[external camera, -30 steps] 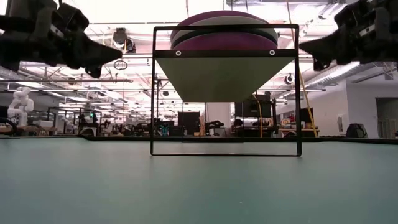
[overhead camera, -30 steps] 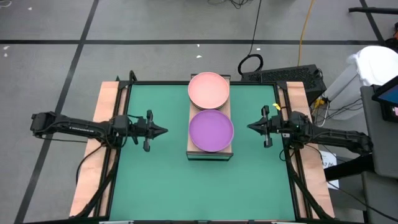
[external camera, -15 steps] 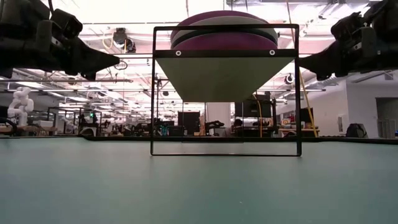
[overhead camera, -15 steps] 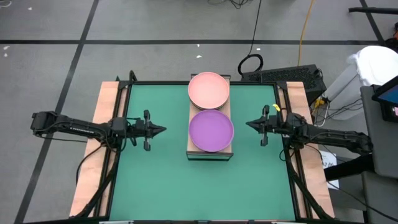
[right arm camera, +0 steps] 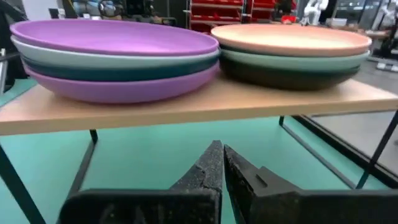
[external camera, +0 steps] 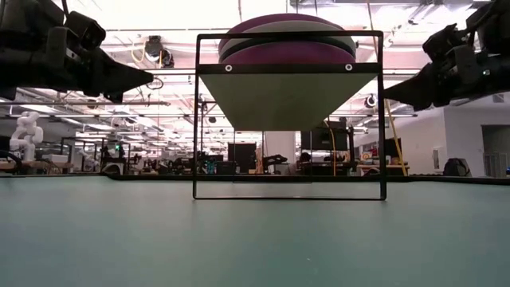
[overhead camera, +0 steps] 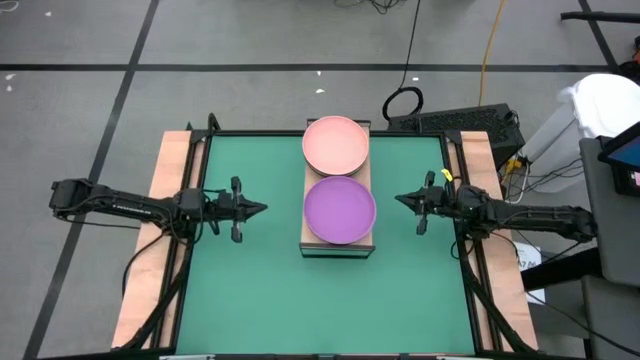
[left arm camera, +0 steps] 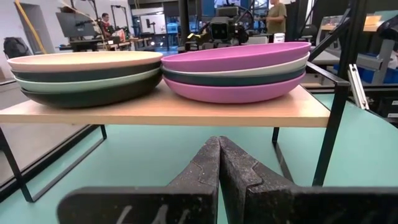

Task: Place and stack plates onto a shelf
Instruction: Return to Home Position

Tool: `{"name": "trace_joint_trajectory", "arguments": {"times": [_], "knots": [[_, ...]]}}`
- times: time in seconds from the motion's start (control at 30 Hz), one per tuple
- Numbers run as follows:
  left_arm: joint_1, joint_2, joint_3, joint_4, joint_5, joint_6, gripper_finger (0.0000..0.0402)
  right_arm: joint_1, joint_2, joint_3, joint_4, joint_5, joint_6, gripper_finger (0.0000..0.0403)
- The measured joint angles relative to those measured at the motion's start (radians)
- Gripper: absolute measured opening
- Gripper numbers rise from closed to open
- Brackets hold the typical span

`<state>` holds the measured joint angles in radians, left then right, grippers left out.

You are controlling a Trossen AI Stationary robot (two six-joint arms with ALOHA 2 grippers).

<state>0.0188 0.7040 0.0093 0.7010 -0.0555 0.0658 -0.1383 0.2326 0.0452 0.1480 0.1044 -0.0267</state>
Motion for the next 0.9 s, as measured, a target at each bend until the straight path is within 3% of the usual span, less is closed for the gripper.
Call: {"name": "trace_joint_trajectory", "arguments": {"times": [0.33, 0.5, 0.67, 0.9], "knots": [[0.0, 0.0, 0.0, -0.002, 0.0, 0.0, 0.0003, 0.115, -0.062, -0.001, -0.036, -0.044, -0.03, 0.0], [0.0, 0.0, 0.0, -0.002, 0.0, 0.0, 0.0003, 0.117, -0.117, -0.001, -0.076, -0.058, -0.041, 0.0], [0.0, 0.0, 0.001, -0.002, 0.0, 0.001, 0.0003, 0.117, -0.183, -0.001, -0.092, -0.165, -0.037, 0.0], [0.0, 0.0, 0.001, -0.002, 0.0, 0.008, 0.0003, 0.117, -0.231, -0.002, -0.124, -0.154, -0.011, 0.0]]}}
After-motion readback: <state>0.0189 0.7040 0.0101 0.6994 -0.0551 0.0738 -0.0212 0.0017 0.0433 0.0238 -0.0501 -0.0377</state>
